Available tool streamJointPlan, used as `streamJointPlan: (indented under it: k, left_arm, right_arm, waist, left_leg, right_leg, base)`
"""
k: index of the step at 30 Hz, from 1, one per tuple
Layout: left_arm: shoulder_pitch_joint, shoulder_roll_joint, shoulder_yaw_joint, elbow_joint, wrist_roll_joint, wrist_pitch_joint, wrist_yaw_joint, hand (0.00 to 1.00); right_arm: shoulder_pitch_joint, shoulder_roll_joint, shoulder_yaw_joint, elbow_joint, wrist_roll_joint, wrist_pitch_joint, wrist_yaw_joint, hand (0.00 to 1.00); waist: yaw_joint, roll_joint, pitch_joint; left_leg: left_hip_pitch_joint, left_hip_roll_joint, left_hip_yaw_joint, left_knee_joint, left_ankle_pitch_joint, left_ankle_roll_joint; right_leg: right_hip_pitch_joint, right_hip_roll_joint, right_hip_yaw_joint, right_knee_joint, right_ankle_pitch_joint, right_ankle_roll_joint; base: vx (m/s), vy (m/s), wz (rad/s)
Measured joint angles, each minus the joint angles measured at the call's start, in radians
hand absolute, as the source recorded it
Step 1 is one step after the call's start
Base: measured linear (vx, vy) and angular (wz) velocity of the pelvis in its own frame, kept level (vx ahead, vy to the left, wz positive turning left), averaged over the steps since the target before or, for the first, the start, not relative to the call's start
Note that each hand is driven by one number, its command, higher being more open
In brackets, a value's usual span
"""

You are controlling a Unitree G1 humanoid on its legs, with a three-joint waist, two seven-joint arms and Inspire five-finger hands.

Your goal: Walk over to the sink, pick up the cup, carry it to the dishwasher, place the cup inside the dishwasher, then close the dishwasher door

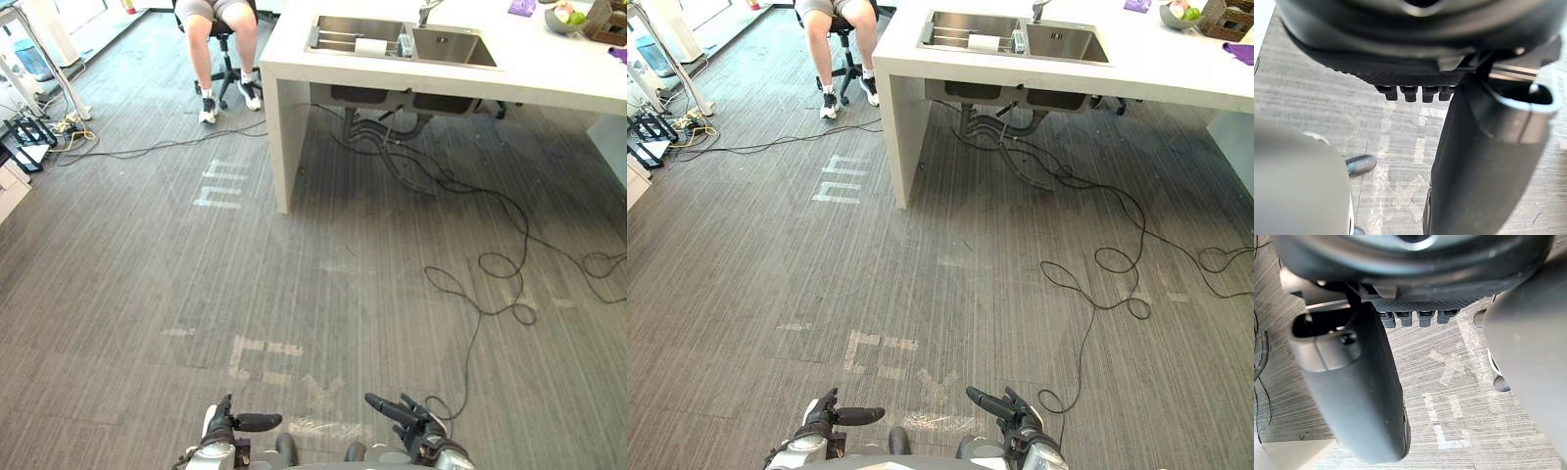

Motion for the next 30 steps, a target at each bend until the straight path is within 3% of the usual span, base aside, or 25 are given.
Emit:
streamJointPlan:
  k: [4, 6, 7, 8, 9, 12, 15, 17, 19, 20, 21, 22, 23, 24, 26, 27, 28, 29, 30]
  left_arm:
    - [-0.001, 0.009, 0.005, -0.003, -0.031, 0.066, -0.118, 1.0]
    - [-0.001, 0.018, 0.012, 0.007, -0.07, 0.082, -0.163, 1.0]
    - [-0.001, 0.019, 0.024, 0.016, -0.107, 0.089, -0.177, 1.0]
    - [-0.002, 0.019, 0.026, 0.017, -0.117, 0.093, -0.181, 1.0]
    - [-0.008, 0.026, 0.027, 0.025, -0.142, 0.102, -0.193, 1.0]
    - [-0.03, 0.037, 0.026, 0.059, -0.182, 0.115, -0.196, 1.0]
    - [-0.051, 0.039, 0.012, 0.044, -0.205, 0.146, -0.192, 1.0]
    - [-0.077, 0.041, -0.019, 0.037, -0.206, 0.174, -0.187, 1.0]
    - [-0.095, 0.037, -0.025, 0.002, -0.226, 0.203, -0.183, 1.0]
    - [-0.104, 0.031, -0.025, -0.024, -0.236, 0.209, -0.181, 1.0]
    - [-0.123, 0.031, -0.042, -0.035, -0.255, 0.21, -0.179, 1.0]
    - [-0.132, 0.029, -0.049, -0.036, -0.268, 0.213, -0.18, 1.0]
    - [-0.153, 0.016, -0.062, -0.035, -0.287, 0.217, -0.178, 1.0]
    - [-0.168, -0.002, -0.065, -0.04, -0.303, 0.223, -0.179, 1.0]
    - [-0.181, -0.004, -0.084, -0.06, -0.303, 0.222, -0.181, 1.0]
    - [-0.185, -0.004, -0.087, -0.066, -0.302, 0.222, -0.182, 1.0]
    - [-0.186, -0.007, -0.092, -0.066, -0.299, 0.224, -0.181, 1.0]
    - [-0.184, -0.008, -0.093, -0.064, -0.298, 0.224, -0.181, 1.0]
    - [-0.176, -0.017, -0.1, -0.045, -0.297, 0.225, -0.18, 1.0]
  right_arm:
    - [-0.011, -0.003, 0.0, -0.001, -0.001, 0.017, 0.003, 1.0]
    - [-0.02, -0.01, 0.0, -0.004, 0.0, 0.03, 0.003, 1.0]
    - [-0.03, -0.022, 0.001, -0.006, 0.03, 0.045, 0.007, 1.0]
    - [-0.034, -0.031, 0.001, -0.008, 0.048, 0.047, 0.012, 1.0]
    - [-0.048, -0.045, 0.001, -0.008, 0.071, 0.051, 0.021, 1.0]
    - [-0.075, -0.071, 0.002, 0.002, 0.076, 0.06, 0.028, 1.0]
    - [-0.087, -0.086, -0.013, 0.012, 0.137, 0.065, 0.011, 1.0]
    - [-0.105, -0.093, -0.025, 0.007, 0.156, 0.084, 0.005, 1.0]
    - [-0.115, -0.092, -0.029, -0.007, 0.157, 0.105, -0.005, 1.0]
    - [-0.114, -0.091, -0.031, -0.017, 0.168, 0.119, -0.01, 1.0]
    - [-0.111, -0.091, -0.044, -0.022, 0.189, 0.133, -0.016, 1.0]
    - [-0.106, -0.091, -0.051, -0.024, 0.194, 0.143, -0.02, 1.0]
    - [-0.095, -0.095, -0.075, -0.031, 0.195, 0.156, -0.025, 1.0]
    - [-0.081, -0.102, -0.096, -0.04, 0.196, 0.158, -0.031, 1.0]
    - [-0.056, -0.099, -0.097, -0.058, 0.196, 0.16, -0.038, 1.0]
    - [-0.044, -0.096, -0.097, -0.067, 0.196, 0.163, -0.041, 1.0]
    - [-0.024, -0.089, -0.096, -0.084, 0.196, 0.17, -0.054, 1.0]
    - [-0.019, -0.088, -0.096, -0.089, 0.196, 0.173, -0.057, 1.0]
    - [0.002, -0.089, -0.096, -0.1, 0.197, 0.179, -0.067, 1.0]
  waist:
    - [0.001, 0.001, 0.0]
    - [0.002, -0.001, 0.0]
    - [0.003, -0.002, 0.0]
    - [0.002, -0.002, 0.0]
    - [0.002, -0.006, 0.002]
    - [-0.001, -0.022, 0.004]
    - [-0.018, -0.022, 0.035]
    - [-0.019, -0.005, 0.052]
    - [-0.018, 0.007, 0.063]
    - [-0.018, -0.003, 0.063]
    - [-0.017, -0.019, 0.067]
    - [-0.018, -0.028, 0.067]
    - [-0.024, -0.03, 0.074]
    - [-0.04, -0.004, 0.073]
    - [-0.05, 0.018, 0.066]
    - [-0.049, 0.031, 0.059]
    - [-0.048, 0.04, 0.054]
    - [-0.048, 0.044, 0.051]
    - [-0.045, 0.065, 0.036]
  left_leg:
    - [-0.01, 0.002, 0.029, 0.0, -0.001, -0.001]
    - [-0.007, -0.001, 0.06, 0.001, -0.008, 0.001]
    - [-0.002, -0.004, 0.079, 0.003, -0.015, 0.011]
    - [-0.001, -0.004, 0.085, 0.006, -0.02, 0.018]
    - [-0.004, -0.004, 0.095, 0.019, -0.04, 0.036]
    - [0.005, -0.012, 0.089, 0.078, -0.083, 0.049]
    - [0.053, -0.01, 0.034, 0.105, -0.102, 0.063]
    - [0.058, 0.022, 0.018, 0.143, -0.126, 0.055]
    - [0.06, 0.05, 0.01, 0.169, -0.146, 0.034]
    - [0.062, 0.056, 0.002, 0.194, -0.167, 0.016]
    - [0.066, 0.054, -0.012, 0.244, -0.205, -0.006]
    - [0.067, 0.05, -0.023, 0.276, -0.228, -0.022]
    - [0.073, 0.051, -0.043, 0.339, -0.281, -0.04]
    - [0.073, 0.082, -0.067, 0.364, -0.308, -0.058]
    - [0.074, 0.125, -0.096, 0.384, -0.342, -0.084]
    - [0.075, 0.146, -0.104, 0.39, -0.356, -0.096]
    - [0.075, 0.183, -0.116, 0.403, -0.385, -0.095]
    - [0.076, 0.19, -0.116, 0.403, -0.39, -0.094]
    - [0.091, 0.214, -0.108, 0.379, -0.399, -0.079]
  right_leg:
    - [-0.045, -0.011, 0.028, 0.059, -0.022, -0.003]
    - [-0.108, -0.043, 0.037, 0.188, -0.076, 0.007]
    - [-0.17, -0.077, 0.037, 0.328, -0.106, 0.029]
    - [-0.199, -0.091, 0.038, 0.391, -0.109, 0.031]
    - [-0.253, -0.12, 0.035, 0.511, -0.111, 0.025]
    - [-0.337, -0.19, 0.056, 0.733, -0.067, -0.024]
    - [-0.377, -0.228, 0.086, 0.88, -0.036, -0.02]
    - [-0.383, -0.214, 0.08, 0.709, -0.081, -0.012]
    - [-0.385, -0.179, 0.096, 0.406, -0.02, 0.014]
    - [-0.368, -0.168, 0.116, 0.205, 0.048, 0.044]
    - [-0.347, -0.177, 0.133, 0.099, 0.072, 0.065]
    - [-0.332, -0.186, 0.139, 0.08, 0.066, 0.073]
    - [-0.31, -0.197, 0.159, 0.091, 0.119, 0.108]
    - [-0.32, -0.181, 0.161, 0.157, 0.124, 0.111]
    - [-0.342, -0.142, 0.188, 0.25, 0.12, 0.105]
    - [-0.358, -0.124, 0.201, 0.293, 0.11, 0.089]
    - [-0.39, -0.091, 0.21, 0.374, 0.077, 0.033]
    - [-0.394, -0.083, 0.209, 0.385, 0.069, 0.021]
    - [-0.4, -0.057, 0.199, 0.4, 0.047, -0.015]
  base:
    - [-0.01, 0.014, -0.19]
    - [-0.01, 0.055, -0.37]
    - [-0.03, 0.065, -0.36]
    - [-0.06, 0.072, -0.4]
    - [-0.05, 0.037, -0.25]
    - [0.0, 0.008, -0.02]
    - [0.12, -0.048, 0.45]
    - [0.14, -0.079, 0.32]
    - [0.19, -0.108, 0.19]
    - [0.28, -0.198, 0.2]
    - [0.26, -0.222, 0.26]
    - [0.28, -0.293, 0.38]
    - [0.27, -0.29, 0.51]
    - [0.27, -0.285, 0.55]
    - [0.24, -0.241, 0.43]
    - [0.31, -0.325, 0.29]
    - [0.24, -0.266, 0.13]
    - [0.24, -0.262, 0.0]
    - [0.26, -0.159, -0.1]
